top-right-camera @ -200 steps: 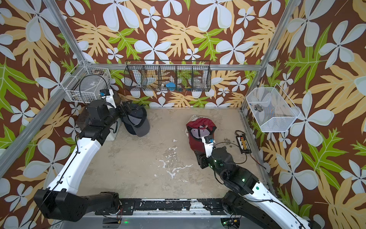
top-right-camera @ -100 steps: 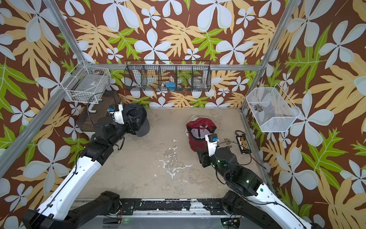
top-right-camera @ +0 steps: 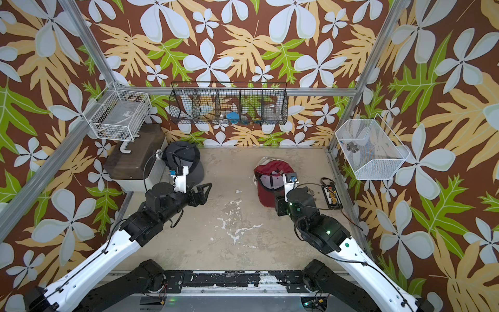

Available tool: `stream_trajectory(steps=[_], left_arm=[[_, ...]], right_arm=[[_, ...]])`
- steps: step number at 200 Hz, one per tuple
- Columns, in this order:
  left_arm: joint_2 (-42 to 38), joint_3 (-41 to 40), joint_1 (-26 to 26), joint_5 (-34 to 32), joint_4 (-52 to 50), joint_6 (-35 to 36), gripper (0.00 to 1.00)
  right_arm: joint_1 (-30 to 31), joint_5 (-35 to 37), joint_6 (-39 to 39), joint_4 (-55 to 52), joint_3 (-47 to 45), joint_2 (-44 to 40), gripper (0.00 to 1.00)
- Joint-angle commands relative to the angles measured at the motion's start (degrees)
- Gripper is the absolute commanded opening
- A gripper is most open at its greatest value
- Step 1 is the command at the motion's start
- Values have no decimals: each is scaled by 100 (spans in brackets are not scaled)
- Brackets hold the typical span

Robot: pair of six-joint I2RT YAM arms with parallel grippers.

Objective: Open the adjustable buckle of the baseball cap
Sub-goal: Pick up the baseball cap.

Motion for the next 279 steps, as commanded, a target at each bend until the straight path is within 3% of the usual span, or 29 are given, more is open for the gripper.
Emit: stream_trajectory(steps=[1, 27, 140, 164, 237, 279], left_arm=[[71, -60, -358, -281, 141, -129, 91], [121, -208, -800, -453, 175, -207, 91], [106, -818, -2353, -1051, 349, -645, 90], [54, -906, -2465, -1051, 389, -703, 89], [-133, -1082, -2527, -1017, 448, -739, 89], [-186, -1133, -2525, -994, 455, -748, 89]], right_arm=[[-692, -600, -280, 269, -13, 167, 56], [-1566, -1215, -370, 472, -18, 461, 56], [-2302, -804, -375, 1315, 141, 2062, 54], [-2400, -650, -482, 1490, 161, 2400, 53], [-2652, -1276, -396, 1902, 548, 3470, 51], [-2692, -1249, -372, 1988, 701, 3877, 50]])
